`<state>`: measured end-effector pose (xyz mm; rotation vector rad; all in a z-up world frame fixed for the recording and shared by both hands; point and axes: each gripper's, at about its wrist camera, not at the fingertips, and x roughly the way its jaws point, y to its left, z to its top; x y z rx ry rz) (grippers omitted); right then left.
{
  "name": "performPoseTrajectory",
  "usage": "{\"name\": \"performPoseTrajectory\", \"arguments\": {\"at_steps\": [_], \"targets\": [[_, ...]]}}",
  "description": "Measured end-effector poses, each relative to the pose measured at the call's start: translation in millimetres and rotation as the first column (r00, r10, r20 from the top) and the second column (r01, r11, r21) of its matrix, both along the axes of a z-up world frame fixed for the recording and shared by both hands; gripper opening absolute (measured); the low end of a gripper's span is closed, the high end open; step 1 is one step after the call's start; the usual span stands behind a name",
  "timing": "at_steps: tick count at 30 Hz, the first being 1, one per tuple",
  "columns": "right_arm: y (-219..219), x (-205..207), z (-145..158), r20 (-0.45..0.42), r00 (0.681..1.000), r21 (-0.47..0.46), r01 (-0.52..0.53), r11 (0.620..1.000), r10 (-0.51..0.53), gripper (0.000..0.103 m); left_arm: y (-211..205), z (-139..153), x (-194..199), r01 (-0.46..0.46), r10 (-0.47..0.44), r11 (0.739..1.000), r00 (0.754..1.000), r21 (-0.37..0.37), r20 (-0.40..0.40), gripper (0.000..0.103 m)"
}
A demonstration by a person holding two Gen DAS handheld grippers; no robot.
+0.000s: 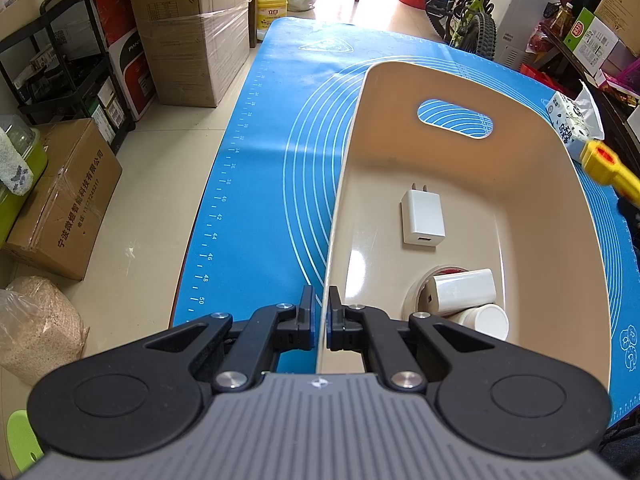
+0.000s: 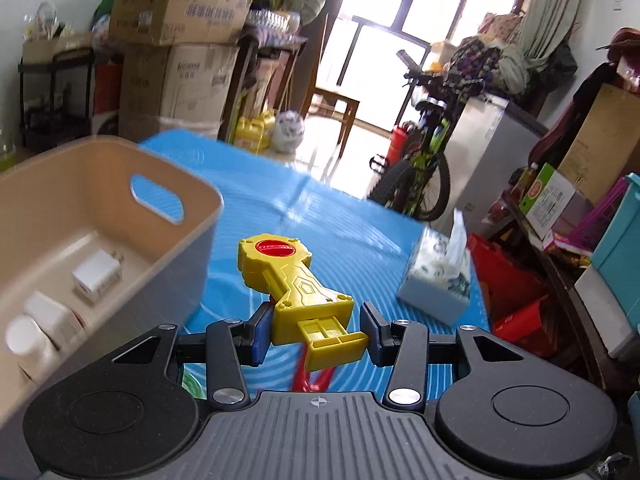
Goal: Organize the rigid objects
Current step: 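Carry the yellow toy into the basket and release it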
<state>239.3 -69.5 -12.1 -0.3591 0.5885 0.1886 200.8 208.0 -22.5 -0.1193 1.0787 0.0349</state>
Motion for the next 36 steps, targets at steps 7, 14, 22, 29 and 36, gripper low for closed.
{"name": "performPoseTrajectory", "arguments": {"at_steps": [7, 14, 22, 29, 36], "targets": [[32.4, -20.2, 34.9, 0.062, 0.995, 0.052, -0.084, 0.995, 0.081, 0.052, -0.1, -0.3, 0.1, 0.000, 0.000, 1.000, 1.000, 0.000, -0.001, 0.007], [77.8, -26.8, 36.0, 0.041, 0.985, 0.086, -0.170, 0.982, 0.167, 0.052, 0.1, -0.6, -0.9, 0.000, 0.000, 1.000, 1.000, -0.002, 0.000, 0.007], [128.3, -29.0, 11.7, -0.078, 0.967, 0.099, -0.235, 0.967, 0.243, 0.052, -0.2, -1.2, -1.0, 0.000, 0.000, 1.000, 1.000, -0.002, 0.000, 0.007], [156.9, -25.0, -11.1, -0.202, 0.940, 0.076, -0.266, 0.961, 0.276, 0.052, -0.6, -1.5, -0.9, -0.001, 0.001, 1.000, 1.000, -0.002, 0.000, 0.007], [166.4, -20.6, -28.7, -0.302, 0.914, 0.049, -0.268, 0.962, 0.270, 0.052, -0.9, -1.7, -0.9, 0.000, 0.000, 1.000, 1.000, -0.002, 0.000, 0.007]]}}
